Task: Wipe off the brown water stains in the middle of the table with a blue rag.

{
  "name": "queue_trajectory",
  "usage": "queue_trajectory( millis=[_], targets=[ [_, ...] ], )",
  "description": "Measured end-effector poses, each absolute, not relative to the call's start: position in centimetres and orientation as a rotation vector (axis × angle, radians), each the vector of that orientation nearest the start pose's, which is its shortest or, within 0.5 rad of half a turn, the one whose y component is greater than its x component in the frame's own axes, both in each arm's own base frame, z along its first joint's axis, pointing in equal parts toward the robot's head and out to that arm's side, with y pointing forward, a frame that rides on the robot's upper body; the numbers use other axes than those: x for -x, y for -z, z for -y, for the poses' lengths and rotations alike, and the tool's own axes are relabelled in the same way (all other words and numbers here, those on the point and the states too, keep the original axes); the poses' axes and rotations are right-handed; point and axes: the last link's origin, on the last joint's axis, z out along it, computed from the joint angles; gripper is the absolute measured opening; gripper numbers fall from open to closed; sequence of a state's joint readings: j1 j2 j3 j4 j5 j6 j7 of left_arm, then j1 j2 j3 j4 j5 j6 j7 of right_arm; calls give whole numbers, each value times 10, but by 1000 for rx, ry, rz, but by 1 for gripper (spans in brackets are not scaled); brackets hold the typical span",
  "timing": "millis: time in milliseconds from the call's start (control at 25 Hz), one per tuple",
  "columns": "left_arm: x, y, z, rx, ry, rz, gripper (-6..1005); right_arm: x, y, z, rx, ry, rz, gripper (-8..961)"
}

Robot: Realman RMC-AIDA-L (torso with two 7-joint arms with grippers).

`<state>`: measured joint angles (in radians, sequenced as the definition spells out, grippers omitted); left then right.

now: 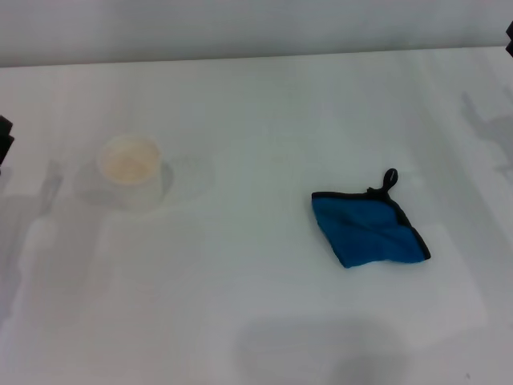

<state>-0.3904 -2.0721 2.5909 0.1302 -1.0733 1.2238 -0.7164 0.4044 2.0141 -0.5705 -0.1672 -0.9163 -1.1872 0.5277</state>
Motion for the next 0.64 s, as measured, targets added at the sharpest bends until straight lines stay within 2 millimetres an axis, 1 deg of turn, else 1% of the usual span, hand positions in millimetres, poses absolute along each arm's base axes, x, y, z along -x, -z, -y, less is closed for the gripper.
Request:
queue_trajectory(
  millis=[280,640],
  targets=[
    [340,21,-307,1535,1040,975,888,-374,-69,-330,1506,-751,-591,834],
    [343,19,-306,1512,1038,978,888,-375,-71,-329,1485,-759,-598,834]
  ],
)
